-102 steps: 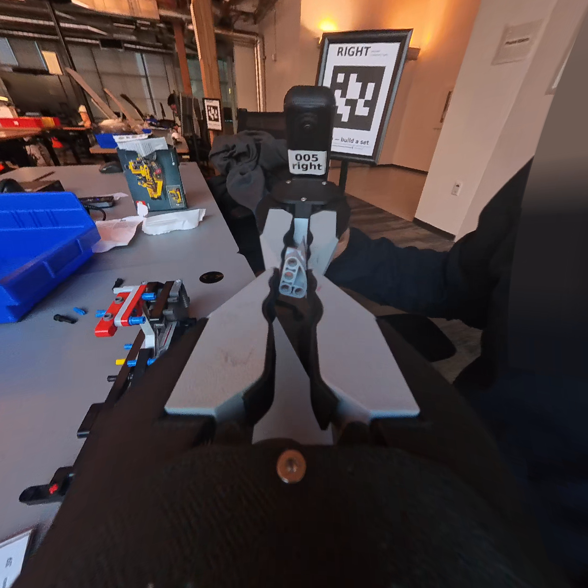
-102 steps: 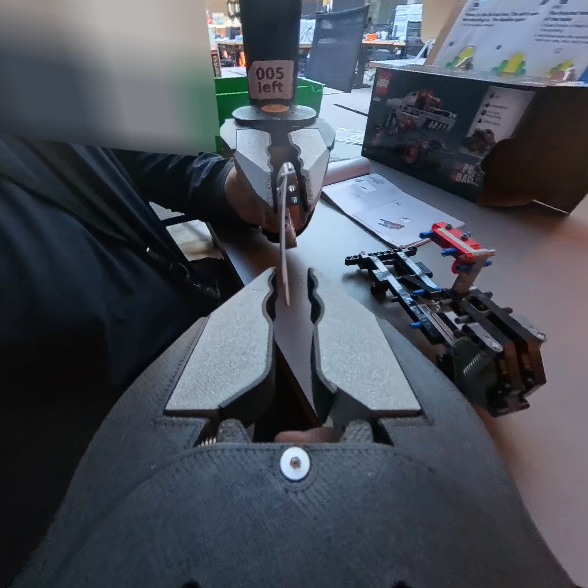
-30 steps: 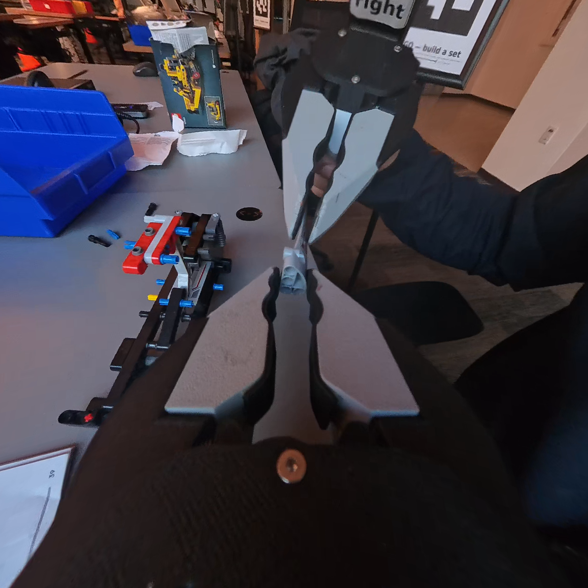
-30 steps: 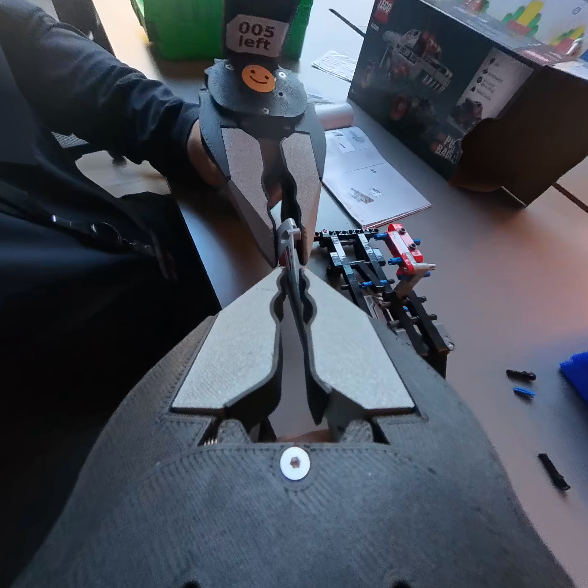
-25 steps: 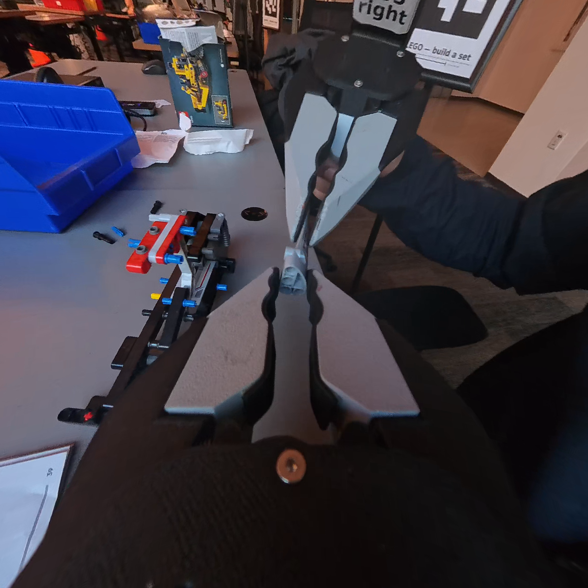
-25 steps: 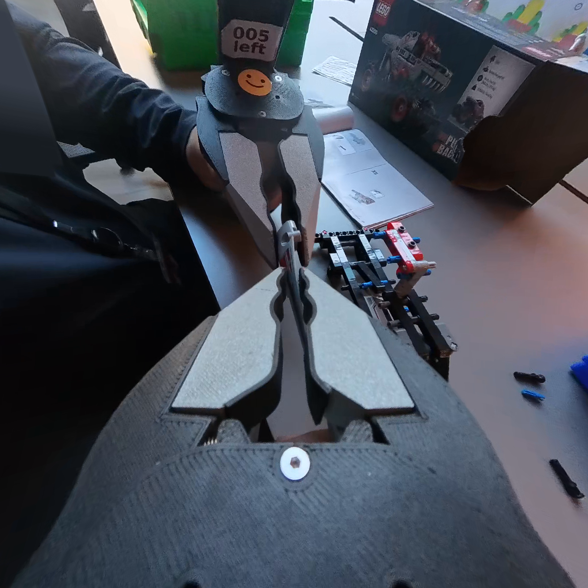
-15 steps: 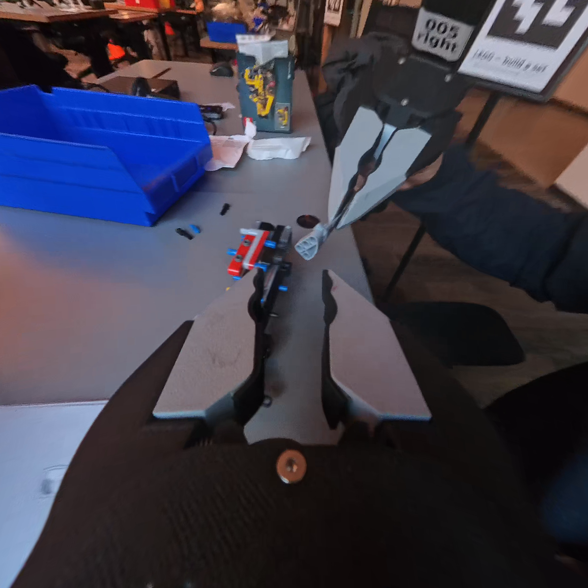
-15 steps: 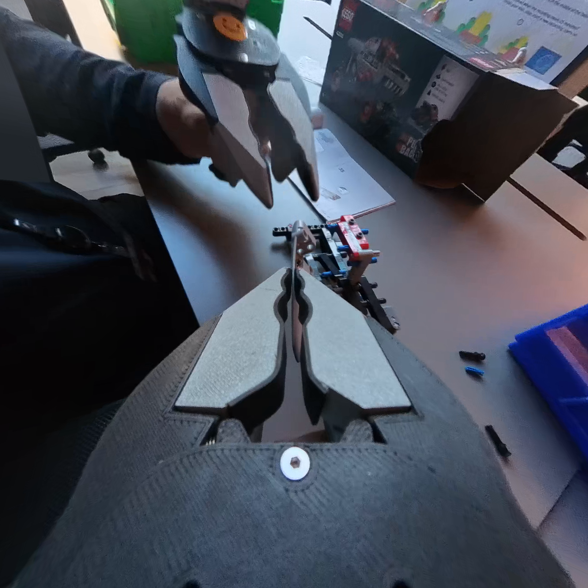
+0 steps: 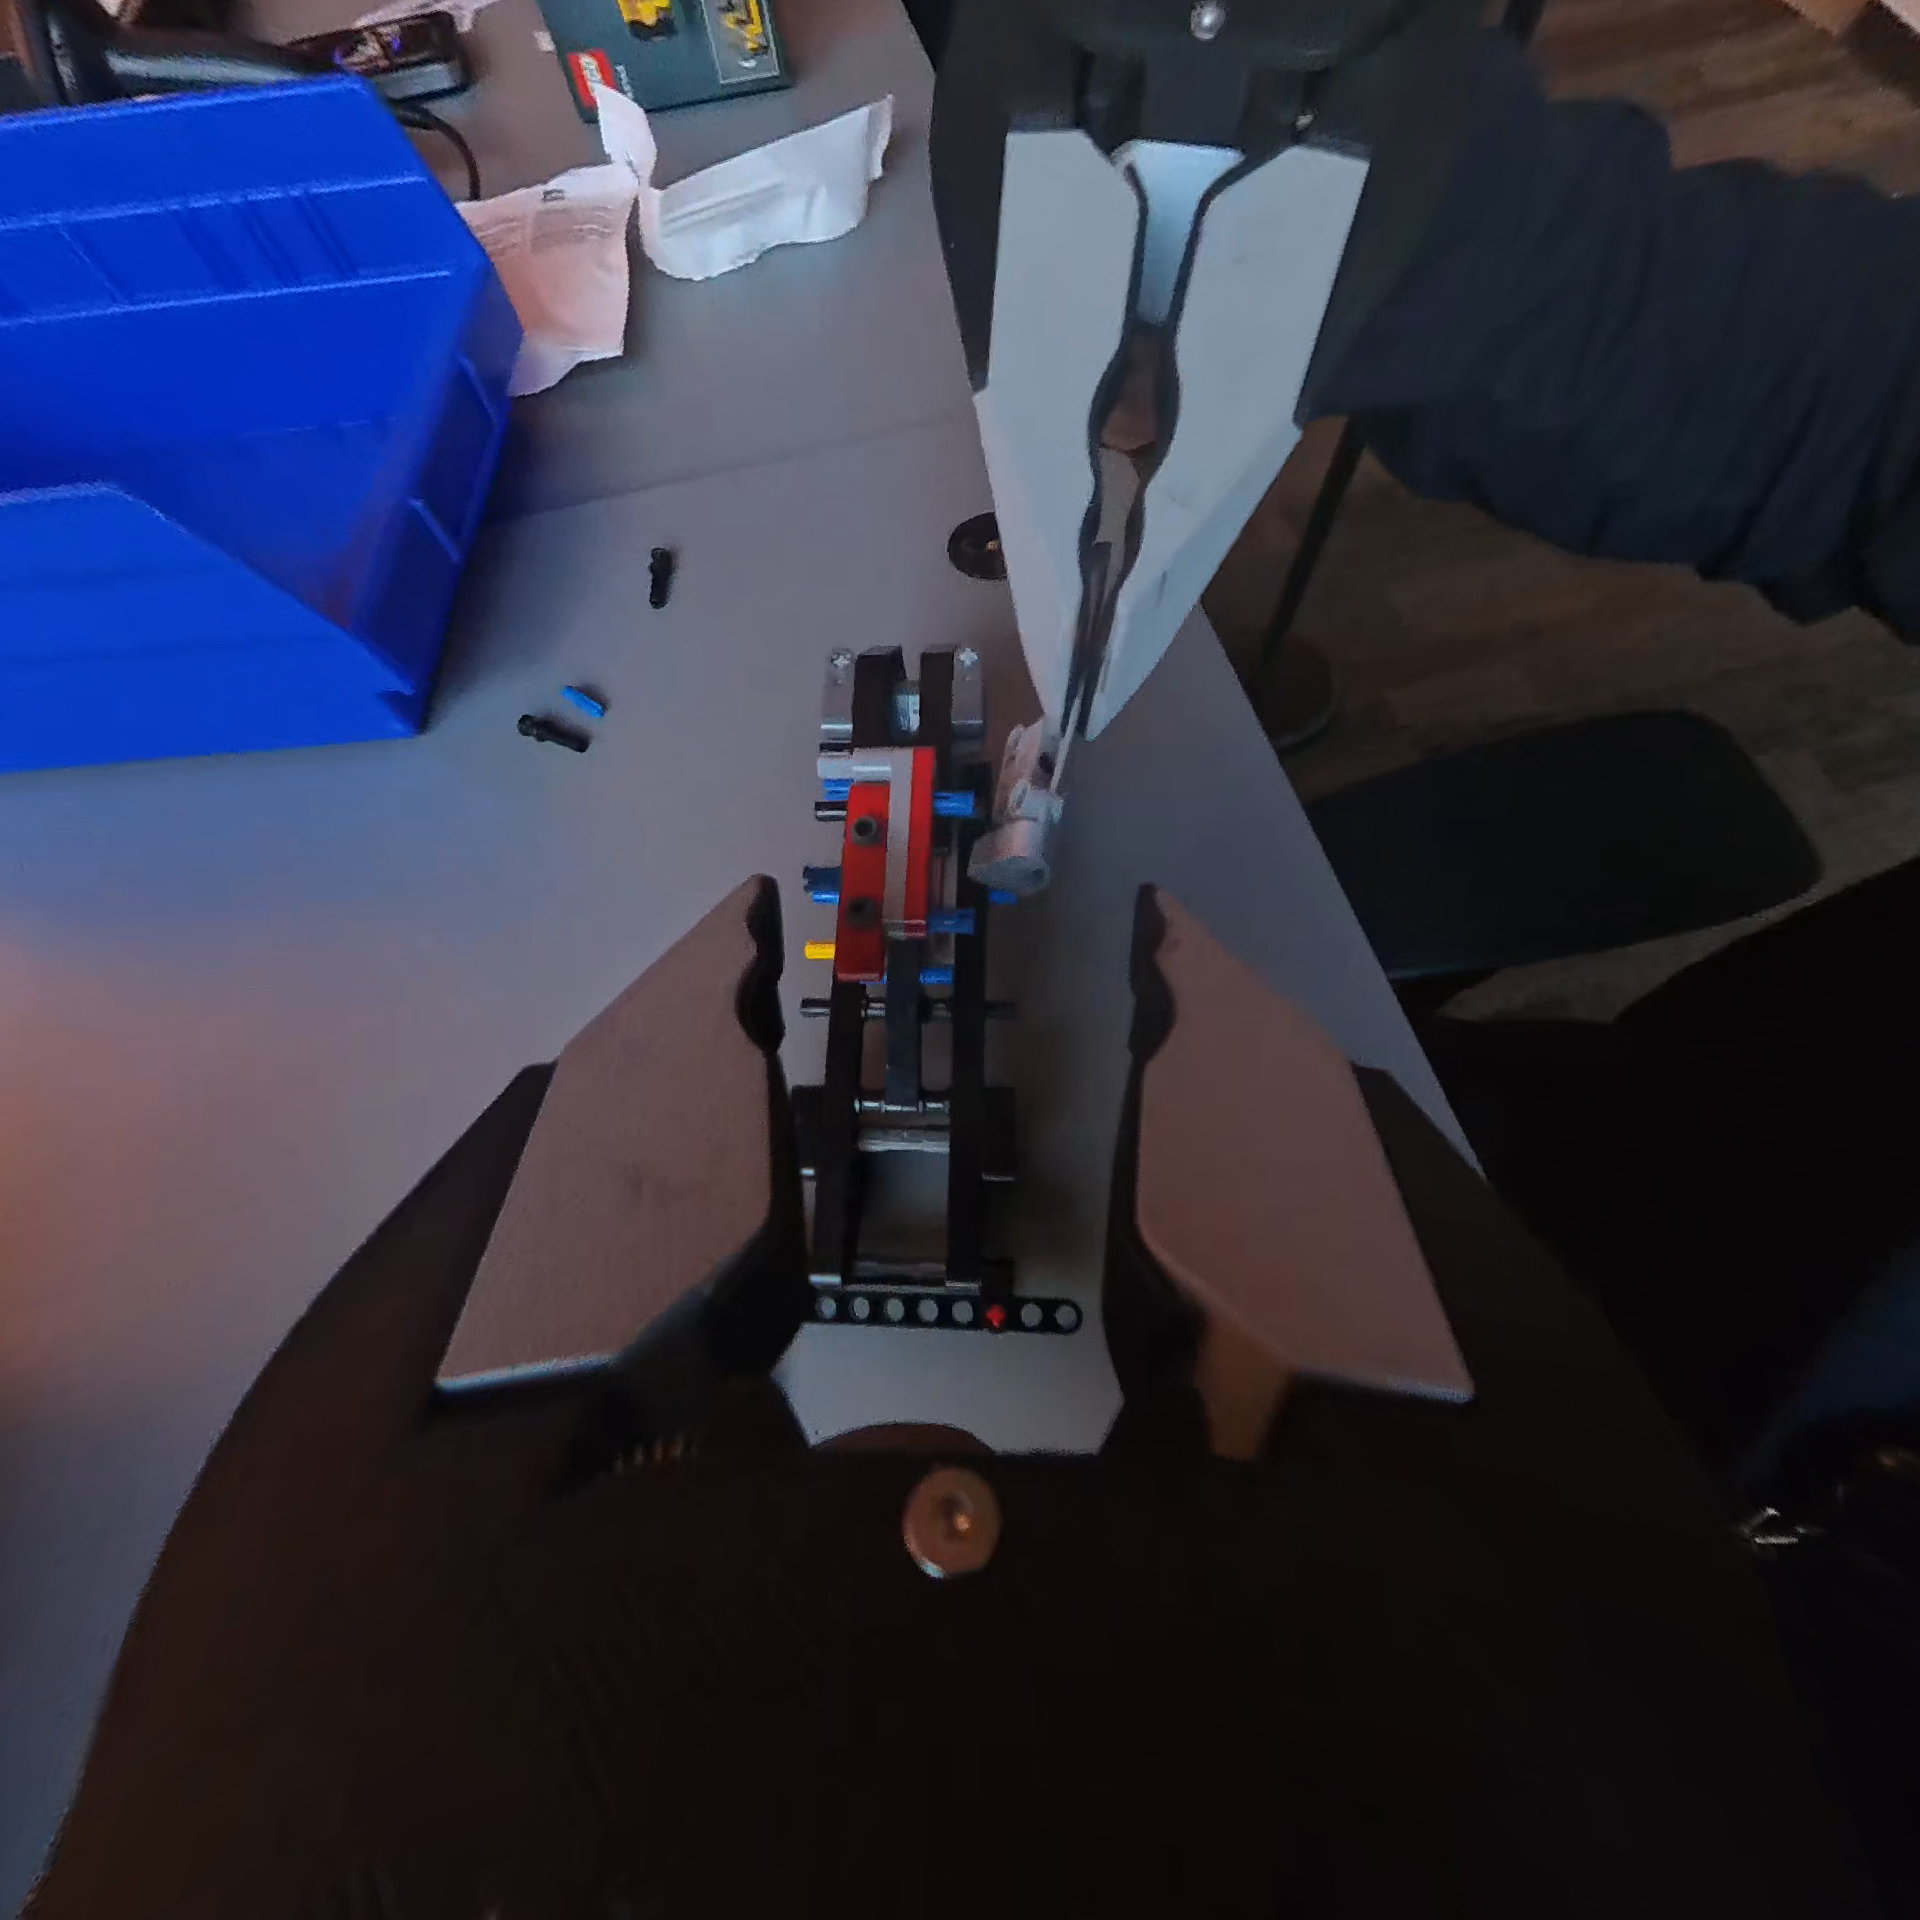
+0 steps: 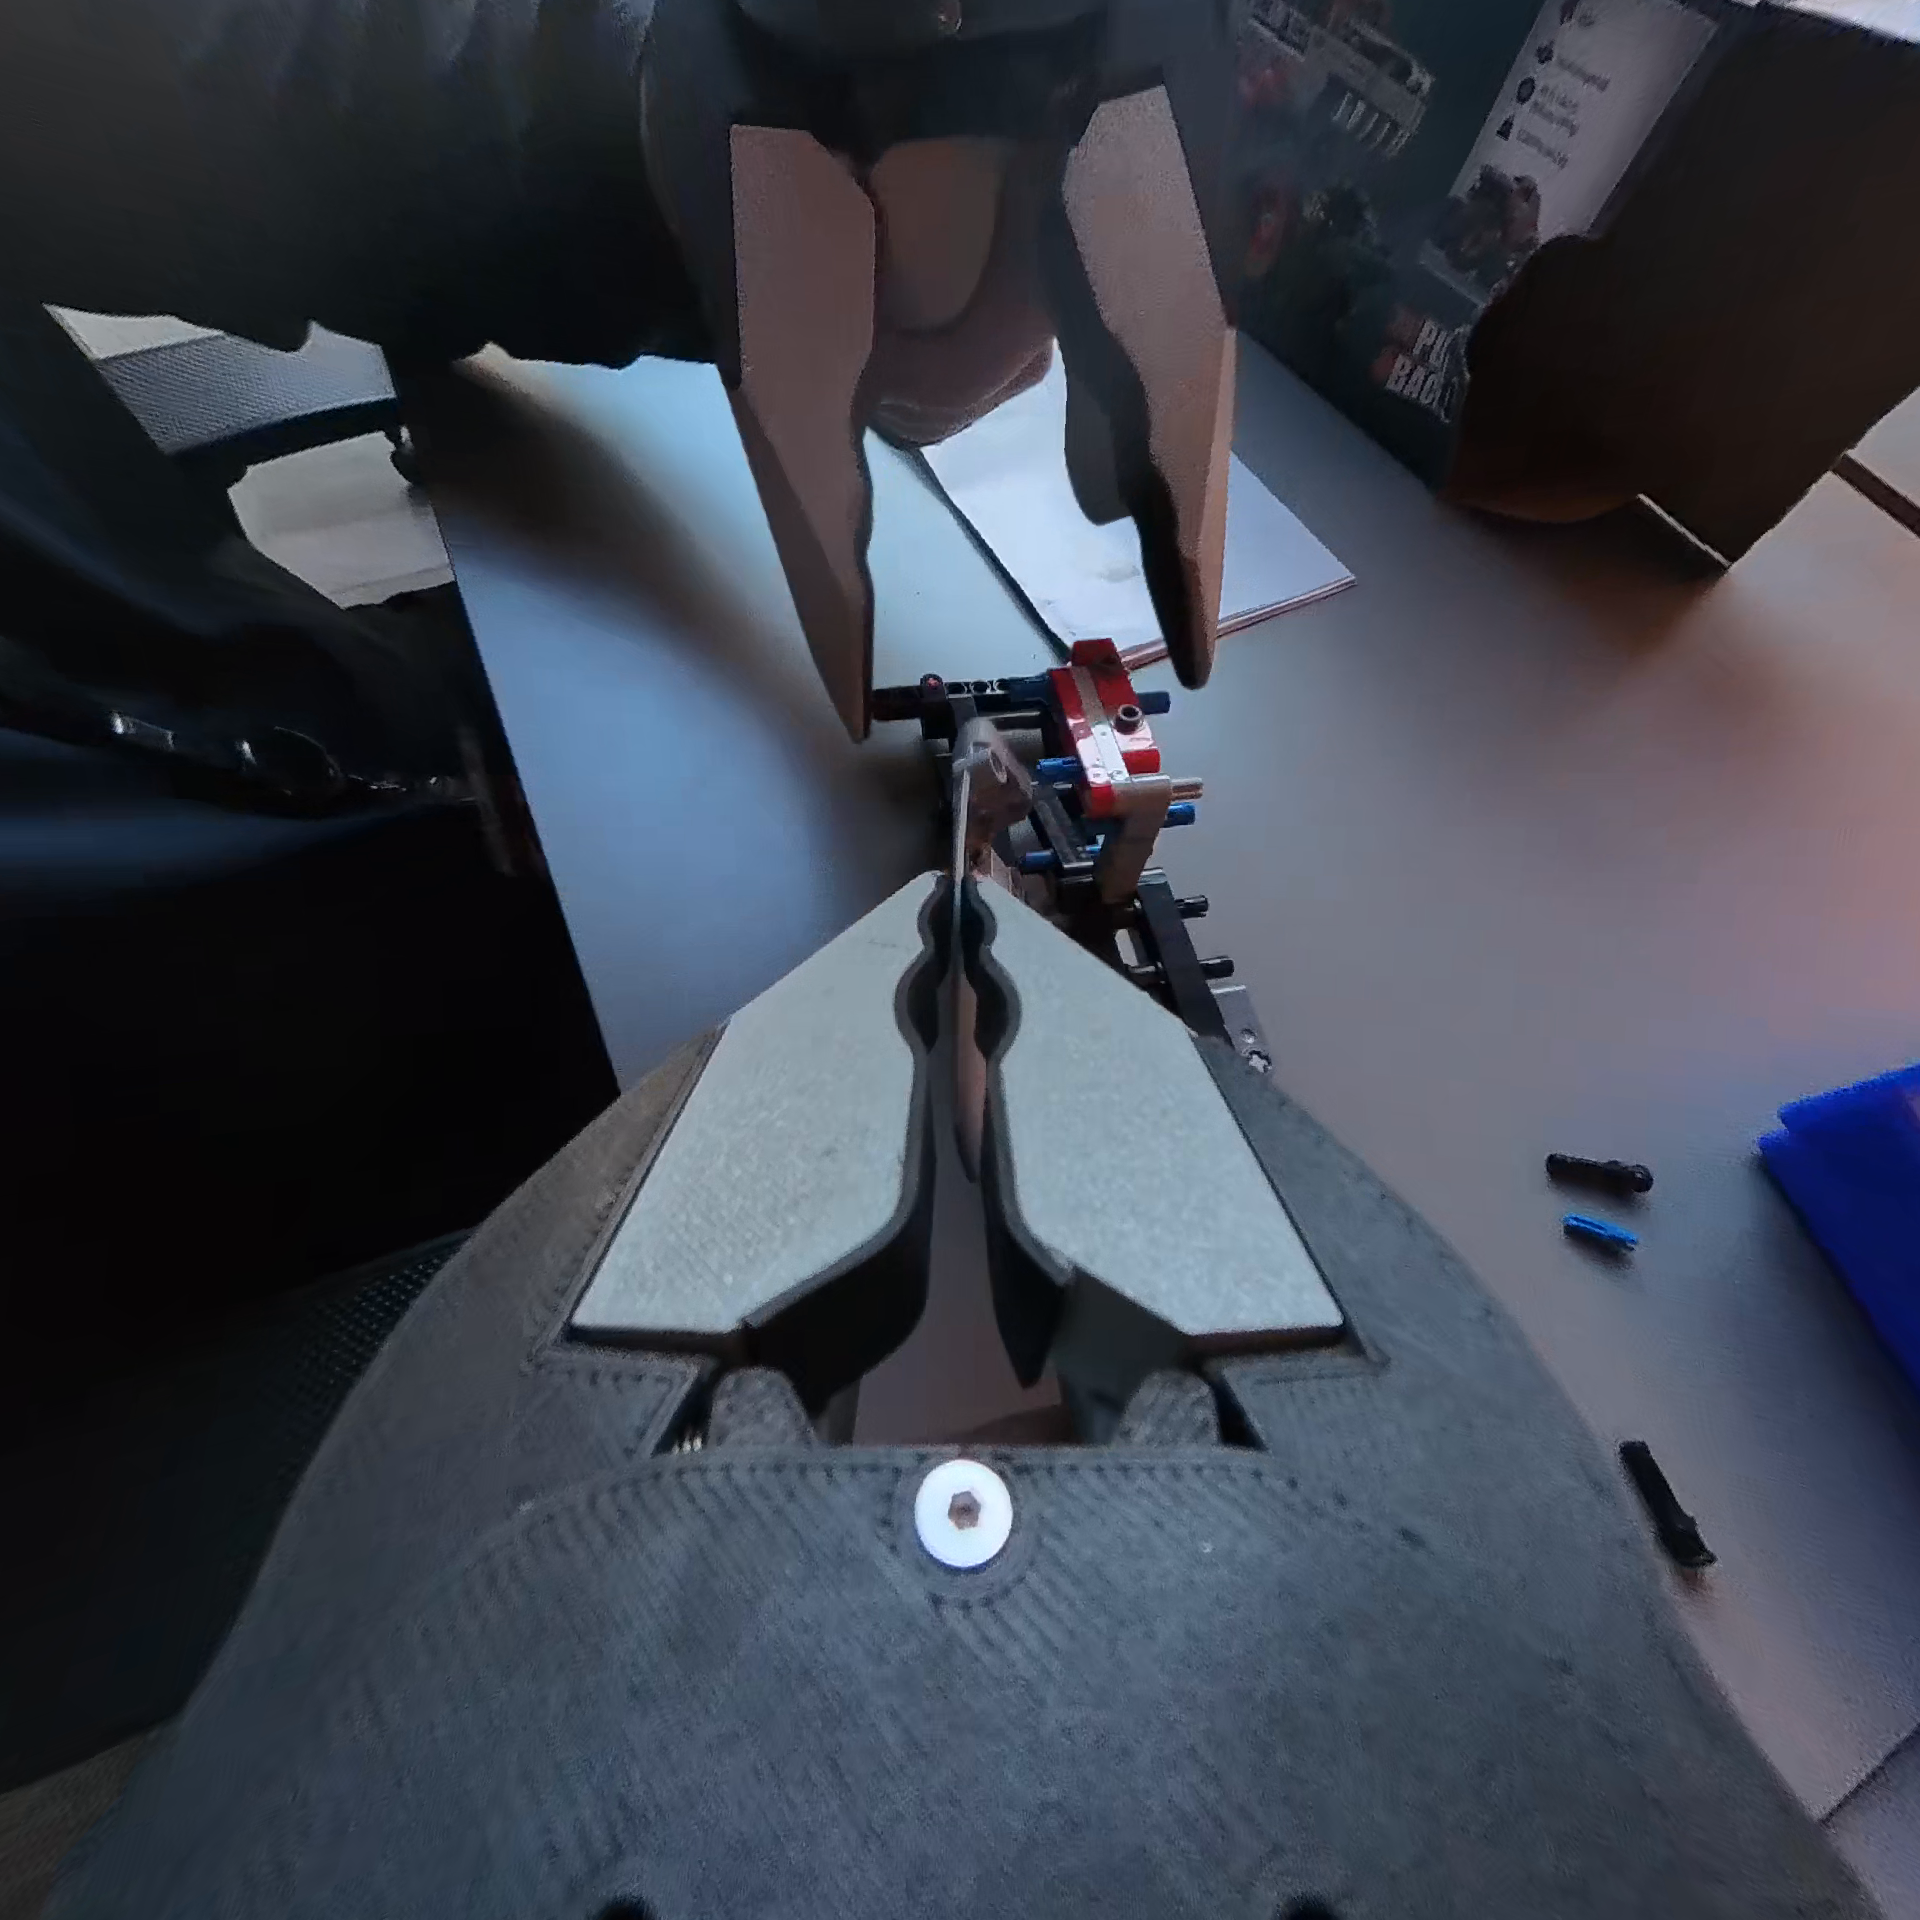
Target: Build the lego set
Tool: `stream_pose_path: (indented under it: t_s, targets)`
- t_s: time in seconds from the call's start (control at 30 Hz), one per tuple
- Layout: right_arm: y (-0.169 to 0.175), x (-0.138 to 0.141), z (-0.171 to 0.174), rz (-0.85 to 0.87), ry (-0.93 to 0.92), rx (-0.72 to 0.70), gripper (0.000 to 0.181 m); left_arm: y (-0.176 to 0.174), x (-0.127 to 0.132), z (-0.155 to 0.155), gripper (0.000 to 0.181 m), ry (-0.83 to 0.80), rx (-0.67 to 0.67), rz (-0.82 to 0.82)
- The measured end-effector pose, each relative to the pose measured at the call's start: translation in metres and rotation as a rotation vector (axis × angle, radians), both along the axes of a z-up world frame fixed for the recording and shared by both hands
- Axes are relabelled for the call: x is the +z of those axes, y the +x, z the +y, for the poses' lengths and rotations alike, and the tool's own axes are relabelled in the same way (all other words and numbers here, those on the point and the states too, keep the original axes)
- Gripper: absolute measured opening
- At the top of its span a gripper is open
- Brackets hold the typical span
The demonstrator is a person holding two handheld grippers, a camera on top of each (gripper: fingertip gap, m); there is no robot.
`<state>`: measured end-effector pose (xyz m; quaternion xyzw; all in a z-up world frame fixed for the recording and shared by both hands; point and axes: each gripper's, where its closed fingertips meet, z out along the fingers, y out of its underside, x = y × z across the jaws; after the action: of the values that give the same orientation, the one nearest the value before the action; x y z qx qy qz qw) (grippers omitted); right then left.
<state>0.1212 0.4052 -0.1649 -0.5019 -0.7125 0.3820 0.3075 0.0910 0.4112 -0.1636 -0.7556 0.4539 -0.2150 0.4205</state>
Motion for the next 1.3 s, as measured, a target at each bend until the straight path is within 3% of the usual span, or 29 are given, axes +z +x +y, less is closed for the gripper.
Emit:
stream_pose_path:
  t_s: [0.03,0.47,0.77,0.97,1.07,1.3]
  targets:
    - [0.000,-0.001,0.000,-0.008,-0.006,0.004,0.000,0.001,0.001,0.001,0.063,0.006,-0.005,0.002]
    - [-0.004,-0.004,0.006,-0.076,-0.221,0.042,0.000,0.004,-0.008,0.009,0.049,-0.011,-0.044,-0.007]
    - [-0.003,-0.001,0.007,-0.064,-0.269,0.050,0.000,0.004,-0.010,0.011,0.045,-0.010,-0.050,-0.011]
    - [-0.004,0.000,0.010,-0.063,-0.327,0.048,0.000,0.006,-0.010,0.011,0.051,-0.015,-0.057,-0.027]
    - [-0.003,0.000,0.010,-0.066,-0.329,0.037,0.000,0.005,-0.009,0.016,0.043,-0.014,-0.029,-0.042]
    - [-0.002,0.001,0.011,-0.062,-0.340,0.007,0.000,0.007,-0.008,0.018,0.042,-0.042,0.010,-0.083]
